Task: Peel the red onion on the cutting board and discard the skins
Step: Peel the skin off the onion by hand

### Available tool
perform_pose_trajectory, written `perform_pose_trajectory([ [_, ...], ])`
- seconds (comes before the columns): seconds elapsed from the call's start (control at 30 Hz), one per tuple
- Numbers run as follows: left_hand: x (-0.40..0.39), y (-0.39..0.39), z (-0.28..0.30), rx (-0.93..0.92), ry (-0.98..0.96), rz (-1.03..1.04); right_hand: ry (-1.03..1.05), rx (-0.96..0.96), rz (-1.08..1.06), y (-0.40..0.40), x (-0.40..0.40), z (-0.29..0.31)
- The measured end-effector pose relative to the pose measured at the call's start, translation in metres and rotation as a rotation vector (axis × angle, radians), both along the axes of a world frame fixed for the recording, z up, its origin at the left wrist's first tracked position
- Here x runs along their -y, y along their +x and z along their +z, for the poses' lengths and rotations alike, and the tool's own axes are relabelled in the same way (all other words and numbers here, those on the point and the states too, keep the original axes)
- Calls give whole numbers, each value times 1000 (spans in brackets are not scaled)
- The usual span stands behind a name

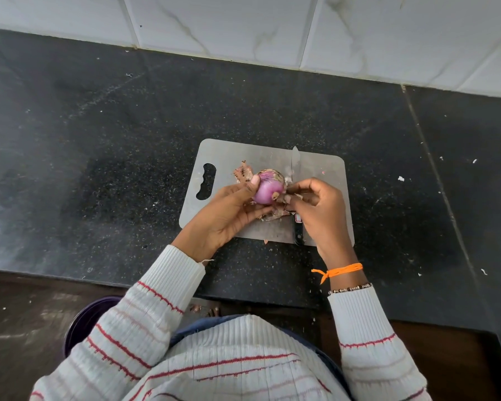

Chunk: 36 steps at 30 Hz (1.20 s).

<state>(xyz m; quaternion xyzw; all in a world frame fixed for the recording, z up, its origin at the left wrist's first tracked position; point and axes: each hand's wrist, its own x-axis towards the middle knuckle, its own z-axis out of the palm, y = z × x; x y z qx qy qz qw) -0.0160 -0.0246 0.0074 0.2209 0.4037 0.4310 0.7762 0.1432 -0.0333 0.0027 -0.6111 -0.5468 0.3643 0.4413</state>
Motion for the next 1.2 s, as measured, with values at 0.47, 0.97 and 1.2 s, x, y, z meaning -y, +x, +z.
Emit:
perform_pose_trajectory([
  [0.47, 8, 2, 7, -191, 181, -96, 175, 270, -54, -4, 1, -3],
  [0.97, 12, 4, 12, -416, 339, -68, 372, 217, 66, -2, 7, 7],
  [1.2, 12, 2, 12, -452, 364, -64, 324, 173, 67, -1, 5, 5],
])
